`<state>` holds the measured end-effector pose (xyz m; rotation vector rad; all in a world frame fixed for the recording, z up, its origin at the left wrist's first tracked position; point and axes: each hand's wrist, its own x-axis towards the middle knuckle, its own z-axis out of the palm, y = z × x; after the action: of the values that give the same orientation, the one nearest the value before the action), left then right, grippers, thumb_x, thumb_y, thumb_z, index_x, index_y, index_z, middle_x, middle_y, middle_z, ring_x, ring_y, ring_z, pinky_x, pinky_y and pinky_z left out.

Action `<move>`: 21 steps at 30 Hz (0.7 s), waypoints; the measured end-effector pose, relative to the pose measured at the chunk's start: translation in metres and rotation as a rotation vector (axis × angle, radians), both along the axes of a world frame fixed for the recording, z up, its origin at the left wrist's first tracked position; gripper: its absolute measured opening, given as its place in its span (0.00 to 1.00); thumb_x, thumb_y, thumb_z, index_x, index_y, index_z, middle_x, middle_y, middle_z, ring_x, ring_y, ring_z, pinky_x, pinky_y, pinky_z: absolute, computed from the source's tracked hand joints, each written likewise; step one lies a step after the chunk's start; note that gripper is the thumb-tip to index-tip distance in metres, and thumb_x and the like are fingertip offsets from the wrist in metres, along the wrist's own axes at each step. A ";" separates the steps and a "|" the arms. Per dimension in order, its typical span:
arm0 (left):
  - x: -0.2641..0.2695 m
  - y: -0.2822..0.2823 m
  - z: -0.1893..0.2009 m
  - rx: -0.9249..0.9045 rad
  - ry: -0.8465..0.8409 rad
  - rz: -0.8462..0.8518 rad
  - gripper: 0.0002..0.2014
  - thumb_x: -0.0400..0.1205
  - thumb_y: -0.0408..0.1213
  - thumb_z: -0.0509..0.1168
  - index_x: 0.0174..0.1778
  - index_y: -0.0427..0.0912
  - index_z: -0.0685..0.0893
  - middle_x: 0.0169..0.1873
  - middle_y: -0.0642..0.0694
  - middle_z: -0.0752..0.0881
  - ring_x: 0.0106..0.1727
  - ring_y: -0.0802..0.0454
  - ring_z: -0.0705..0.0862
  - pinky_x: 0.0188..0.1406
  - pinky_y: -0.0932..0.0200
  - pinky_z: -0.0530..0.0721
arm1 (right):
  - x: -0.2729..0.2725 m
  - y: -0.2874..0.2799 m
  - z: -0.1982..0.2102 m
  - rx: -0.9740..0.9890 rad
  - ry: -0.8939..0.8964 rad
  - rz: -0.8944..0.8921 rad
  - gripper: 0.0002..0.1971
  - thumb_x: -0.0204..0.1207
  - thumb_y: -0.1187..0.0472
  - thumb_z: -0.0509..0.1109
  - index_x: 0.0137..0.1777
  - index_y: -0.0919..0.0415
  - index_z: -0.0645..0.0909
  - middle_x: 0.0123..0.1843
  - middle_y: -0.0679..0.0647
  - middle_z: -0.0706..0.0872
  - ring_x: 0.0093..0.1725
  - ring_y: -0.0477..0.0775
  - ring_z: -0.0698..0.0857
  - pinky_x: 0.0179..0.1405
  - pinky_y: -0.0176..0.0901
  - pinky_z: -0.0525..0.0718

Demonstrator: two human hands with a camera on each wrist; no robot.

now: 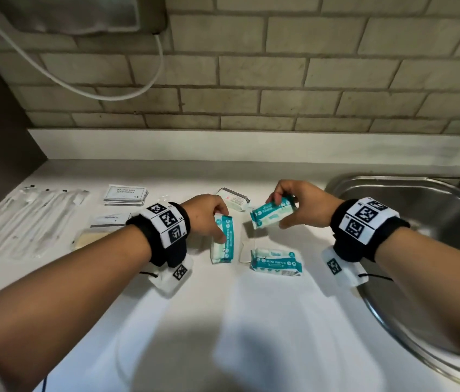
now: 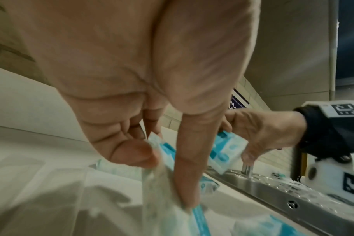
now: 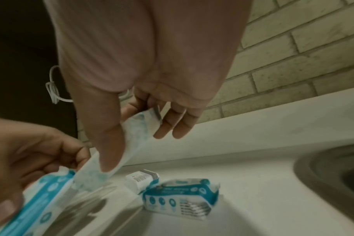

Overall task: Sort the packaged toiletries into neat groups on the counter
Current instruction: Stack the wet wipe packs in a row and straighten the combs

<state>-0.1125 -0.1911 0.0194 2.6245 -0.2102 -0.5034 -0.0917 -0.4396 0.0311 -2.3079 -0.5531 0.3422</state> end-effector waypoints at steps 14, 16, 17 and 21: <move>0.035 -0.003 0.033 -0.397 -0.147 -0.002 0.14 0.71 0.30 0.78 0.45 0.52 0.84 0.48 0.46 0.84 0.46 0.47 0.86 0.53 0.45 0.88 | 0.002 -0.011 0.004 -0.036 0.057 -0.164 0.23 0.62 0.62 0.85 0.52 0.55 0.76 0.56 0.53 0.82 0.35 0.52 0.82 0.31 0.37 0.79; 0.045 -0.009 0.036 -0.460 -0.174 0.010 0.14 0.74 0.28 0.75 0.50 0.48 0.85 0.52 0.44 0.85 0.44 0.47 0.87 0.50 0.47 0.90 | 0.000 -0.012 0.004 -0.029 0.059 -0.171 0.27 0.59 0.62 0.86 0.53 0.56 0.74 0.53 0.55 0.83 0.36 0.52 0.83 0.32 0.38 0.79; 0.051 -0.015 0.038 -0.477 -0.183 0.015 0.15 0.75 0.27 0.74 0.54 0.46 0.84 0.53 0.43 0.85 0.42 0.48 0.87 0.49 0.49 0.90 | 0.001 -0.013 0.004 -0.012 0.068 -0.176 0.28 0.59 0.62 0.87 0.53 0.57 0.74 0.52 0.56 0.84 0.35 0.50 0.83 0.32 0.38 0.80; 0.084 -0.045 0.039 -0.457 -0.228 0.029 0.26 0.70 0.25 0.77 0.62 0.40 0.76 0.50 0.41 0.82 0.43 0.47 0.85 0.52 0.49 0.87 | 0.002 -0.020 0.003 0.045 0.078 -0.219 0.27 0.60 0.65 0.86 0.52 0.57 0.72 0.50 0.54 0.82 0.33 0.46 0.82 0.33 0.37 0.82</move>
<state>-0.0288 -0.2358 0.0582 2.2262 -0.3171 -0.1218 -0.0899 -0.4599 0.0341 -2.2739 -0.2629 0.3091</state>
